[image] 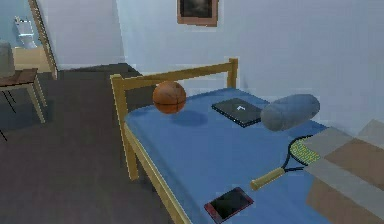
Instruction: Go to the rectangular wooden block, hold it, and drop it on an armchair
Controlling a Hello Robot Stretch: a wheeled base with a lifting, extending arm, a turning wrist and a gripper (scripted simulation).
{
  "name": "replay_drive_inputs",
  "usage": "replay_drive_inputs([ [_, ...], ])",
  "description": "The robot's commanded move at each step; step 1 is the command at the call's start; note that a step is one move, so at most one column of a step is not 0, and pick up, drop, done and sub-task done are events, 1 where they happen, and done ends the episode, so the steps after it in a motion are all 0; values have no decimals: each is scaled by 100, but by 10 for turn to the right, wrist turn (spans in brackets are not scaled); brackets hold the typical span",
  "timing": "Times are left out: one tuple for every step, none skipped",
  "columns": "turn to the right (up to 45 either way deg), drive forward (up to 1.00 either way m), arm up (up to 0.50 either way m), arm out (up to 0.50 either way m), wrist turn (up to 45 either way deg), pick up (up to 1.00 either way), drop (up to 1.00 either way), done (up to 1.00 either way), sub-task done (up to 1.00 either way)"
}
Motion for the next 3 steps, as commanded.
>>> replay_drive_inputs([
  [0,0,0,48,0,0,0,0,0],
  [0,0,0,0,450,0,0,0,0],
  [0,0,0,0,450,0,0,0,0],
])
